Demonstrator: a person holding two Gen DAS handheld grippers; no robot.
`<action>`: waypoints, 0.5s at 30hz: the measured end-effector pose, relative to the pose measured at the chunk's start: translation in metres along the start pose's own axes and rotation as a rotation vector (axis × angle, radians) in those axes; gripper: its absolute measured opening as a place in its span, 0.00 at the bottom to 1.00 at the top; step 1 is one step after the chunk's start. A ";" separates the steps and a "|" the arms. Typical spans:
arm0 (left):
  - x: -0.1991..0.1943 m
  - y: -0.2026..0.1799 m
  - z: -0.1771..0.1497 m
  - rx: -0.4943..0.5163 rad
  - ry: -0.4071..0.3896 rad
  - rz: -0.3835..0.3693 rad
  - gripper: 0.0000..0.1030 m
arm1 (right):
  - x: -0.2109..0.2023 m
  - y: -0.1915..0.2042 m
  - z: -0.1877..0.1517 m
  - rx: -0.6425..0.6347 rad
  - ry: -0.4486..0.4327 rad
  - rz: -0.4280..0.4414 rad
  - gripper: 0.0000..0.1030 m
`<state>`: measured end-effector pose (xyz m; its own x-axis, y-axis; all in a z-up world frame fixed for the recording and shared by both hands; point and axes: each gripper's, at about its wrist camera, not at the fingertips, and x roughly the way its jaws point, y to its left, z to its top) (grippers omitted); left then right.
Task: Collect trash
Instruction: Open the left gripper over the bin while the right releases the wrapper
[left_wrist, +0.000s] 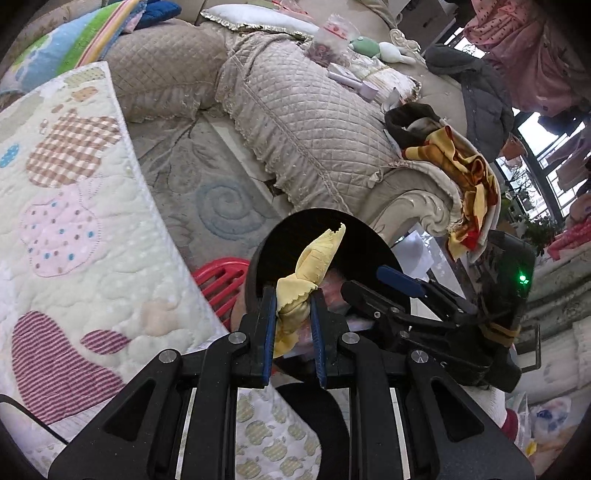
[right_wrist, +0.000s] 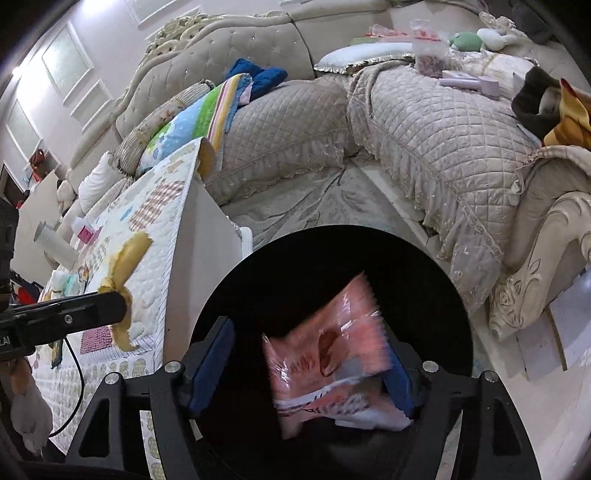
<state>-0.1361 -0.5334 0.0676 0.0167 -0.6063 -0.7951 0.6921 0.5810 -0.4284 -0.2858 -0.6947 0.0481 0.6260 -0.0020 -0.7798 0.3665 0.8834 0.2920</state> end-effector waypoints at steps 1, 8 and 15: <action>0.002 -0.001 0.000 -0.001 0.003 -0.007 0.15 | -0.003 -0.001 0.000 0.001 -0.005 -0.007 0.71; 0.009 -0.005 0.004 -0.012 0.005 -0.060 0.16 | -0.021 -0.012 0.001 0.020 -0.037 -0.031 0.71; 0.008 -0.003 0.003 -0.027 -0.003 -0.076 0.48 | -0.027 -0.016 0.000 0.032 -0.043 -0.046 0.71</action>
<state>-0.1356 -0.5417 0.0635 -0.0331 -0.6507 -0.7586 0.6719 0.5475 -0.4989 -0.3085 -0.7093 0.0644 0.6367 -0.0627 -0.7686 0.4171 0.8663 0.2749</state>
